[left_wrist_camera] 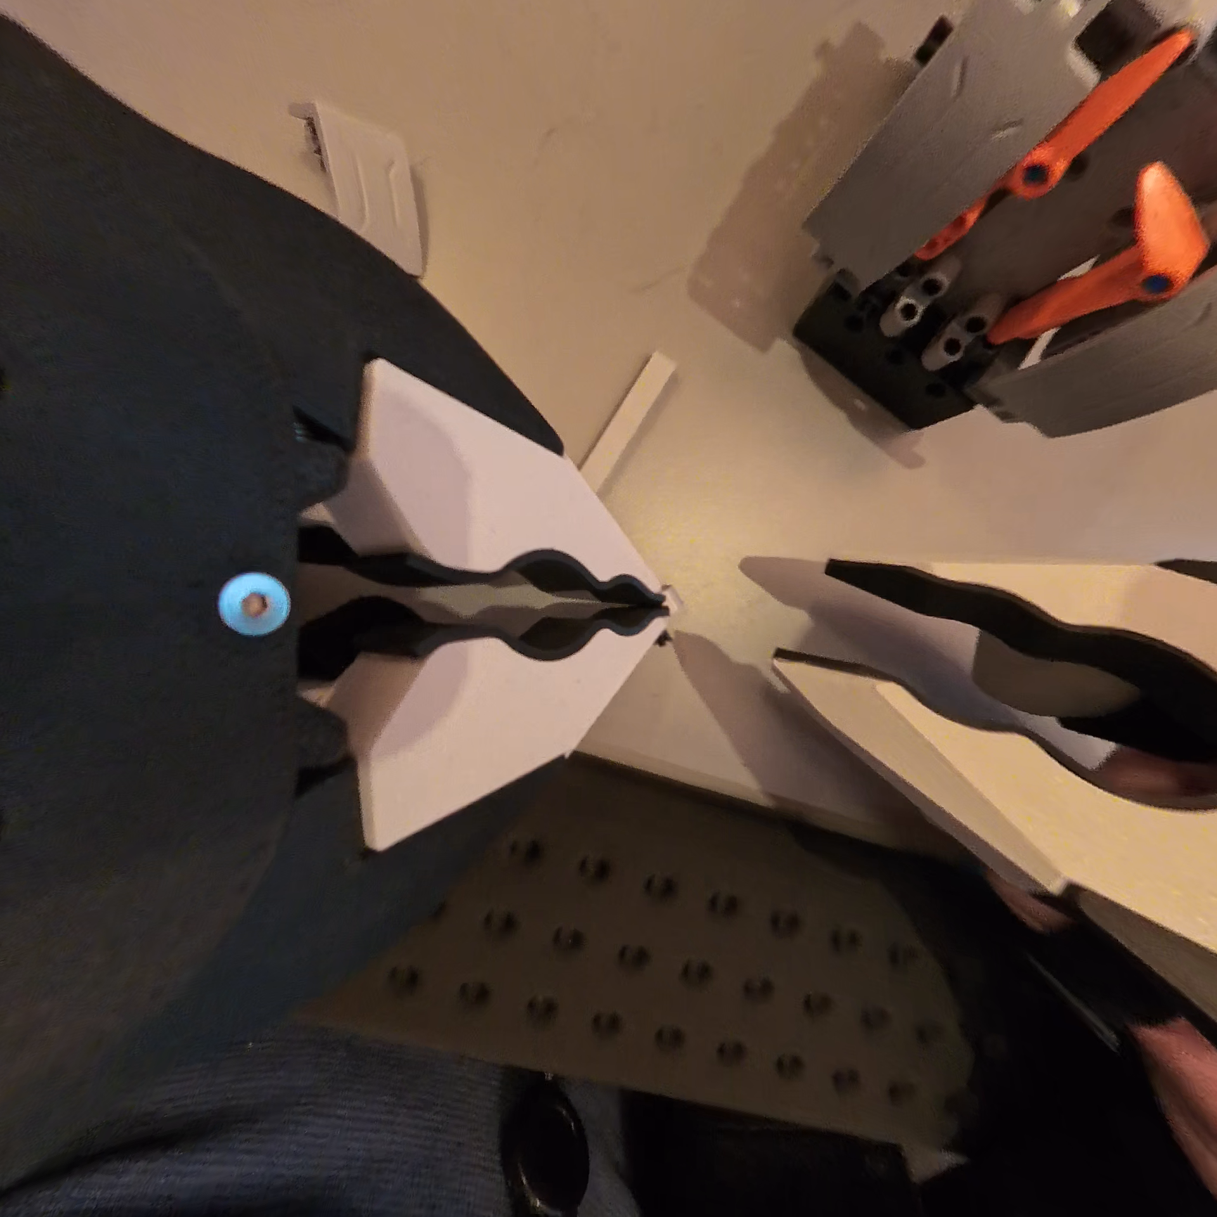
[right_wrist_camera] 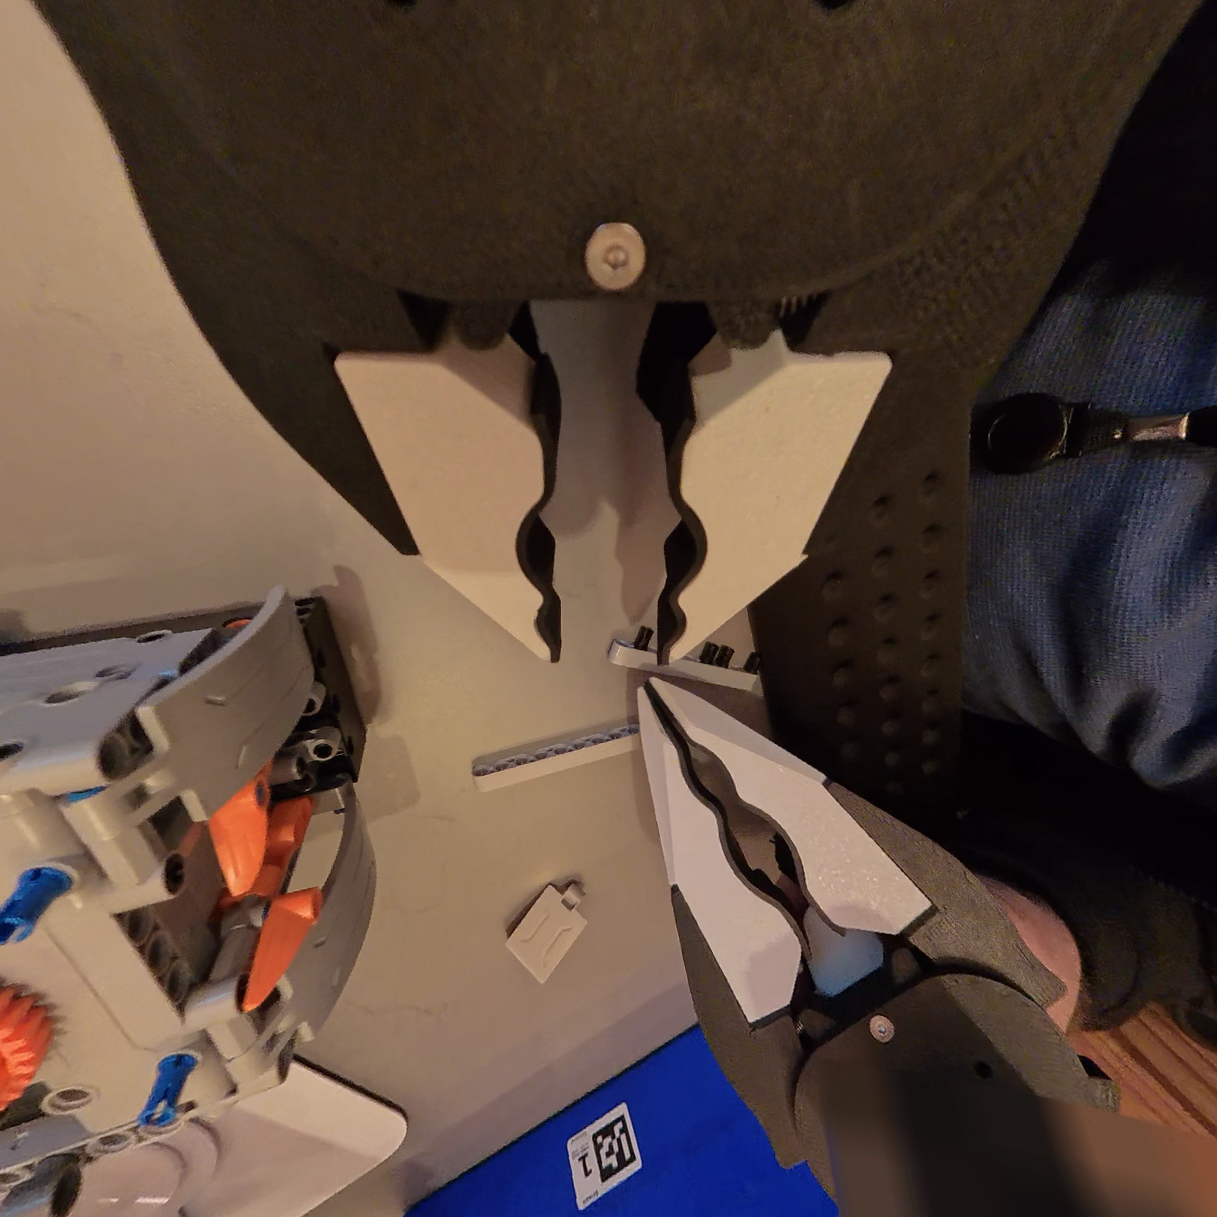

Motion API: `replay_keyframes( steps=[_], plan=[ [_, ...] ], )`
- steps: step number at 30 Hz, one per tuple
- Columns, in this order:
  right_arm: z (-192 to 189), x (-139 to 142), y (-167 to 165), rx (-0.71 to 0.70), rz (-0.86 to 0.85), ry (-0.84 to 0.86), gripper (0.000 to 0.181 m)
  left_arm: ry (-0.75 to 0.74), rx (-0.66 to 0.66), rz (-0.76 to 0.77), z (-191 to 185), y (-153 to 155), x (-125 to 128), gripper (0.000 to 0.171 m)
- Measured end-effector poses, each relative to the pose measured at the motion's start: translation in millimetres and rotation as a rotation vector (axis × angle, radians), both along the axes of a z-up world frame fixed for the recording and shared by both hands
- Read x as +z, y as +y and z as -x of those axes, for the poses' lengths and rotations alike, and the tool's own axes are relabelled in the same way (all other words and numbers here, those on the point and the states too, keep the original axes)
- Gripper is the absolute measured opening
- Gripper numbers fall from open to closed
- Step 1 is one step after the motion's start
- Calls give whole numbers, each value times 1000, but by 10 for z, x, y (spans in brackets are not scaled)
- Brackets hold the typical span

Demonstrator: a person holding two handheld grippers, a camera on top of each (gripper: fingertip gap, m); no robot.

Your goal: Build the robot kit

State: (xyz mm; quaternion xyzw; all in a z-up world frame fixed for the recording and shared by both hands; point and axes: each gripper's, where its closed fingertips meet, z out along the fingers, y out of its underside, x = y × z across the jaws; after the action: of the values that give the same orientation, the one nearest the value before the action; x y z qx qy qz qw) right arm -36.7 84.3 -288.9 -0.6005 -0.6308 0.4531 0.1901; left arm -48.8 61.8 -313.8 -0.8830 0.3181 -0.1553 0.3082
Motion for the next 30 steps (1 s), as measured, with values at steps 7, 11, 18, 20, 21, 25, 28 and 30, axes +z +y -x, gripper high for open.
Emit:
replay_keyframes(
  steps=[7,11,18,20,21,25,28,30],
  plan=[
    [-9,159,30,-15,81,76,28,-254,-6,-90,-51,80,396,0],
    [-5,159,10,-8,87,74,29,-348,8,-101,-21,110,517,0],
    [-6,130,32,-18,78,61,30,-166,1,-44,-7,53,267,0],
    [-7,128,33,-18,73,60,29,-115,-7,-25,-34,20,191,1],
    [-7,125,34,-19,72,60,30,-96,-4,-23,-38,15,167,5],
    [-13,130,42,-22,71,62,29,-48,-1,23,-56,-25,60,19],
    [-16,127,45,-23,67,61,29,5,-1,32,-62,-33,-37,23],
    [-18,130,48,-24,64,63,29,40,-2,41,-58,-37,-108,21]
  ],
)
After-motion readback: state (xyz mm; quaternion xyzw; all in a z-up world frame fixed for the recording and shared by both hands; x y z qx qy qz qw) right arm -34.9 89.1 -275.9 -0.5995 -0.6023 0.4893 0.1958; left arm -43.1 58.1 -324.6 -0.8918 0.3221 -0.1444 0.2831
